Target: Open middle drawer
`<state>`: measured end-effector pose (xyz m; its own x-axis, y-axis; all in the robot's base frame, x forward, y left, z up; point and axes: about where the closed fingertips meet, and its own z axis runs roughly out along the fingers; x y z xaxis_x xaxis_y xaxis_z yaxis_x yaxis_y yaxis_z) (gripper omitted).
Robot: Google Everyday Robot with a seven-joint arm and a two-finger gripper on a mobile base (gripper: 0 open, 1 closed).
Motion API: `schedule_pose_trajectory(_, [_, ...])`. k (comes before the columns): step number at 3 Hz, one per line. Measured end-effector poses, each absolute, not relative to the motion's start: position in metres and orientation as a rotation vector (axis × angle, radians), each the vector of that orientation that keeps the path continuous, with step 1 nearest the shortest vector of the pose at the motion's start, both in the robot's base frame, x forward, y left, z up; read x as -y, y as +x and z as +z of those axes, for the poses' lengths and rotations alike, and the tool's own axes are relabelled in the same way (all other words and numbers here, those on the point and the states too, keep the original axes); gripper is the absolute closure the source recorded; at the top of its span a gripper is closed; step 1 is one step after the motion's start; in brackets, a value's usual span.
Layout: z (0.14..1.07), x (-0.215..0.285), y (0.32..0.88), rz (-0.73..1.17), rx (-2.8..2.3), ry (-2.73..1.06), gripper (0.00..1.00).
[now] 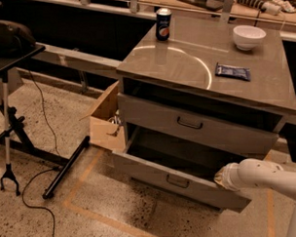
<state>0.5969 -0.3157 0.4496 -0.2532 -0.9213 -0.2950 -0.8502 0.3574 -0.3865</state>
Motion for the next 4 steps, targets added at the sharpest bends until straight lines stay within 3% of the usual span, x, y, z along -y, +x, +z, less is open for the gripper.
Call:
schedule_pose_trajectory(2, [0.463, 0.309, 0.521, -0.048, -2.217, -1.673, 1.0])
schedule_pose_trajectory(4, [0.48, 0.294, 0.509, 0.018, -2.146, -1.795, 1.0])
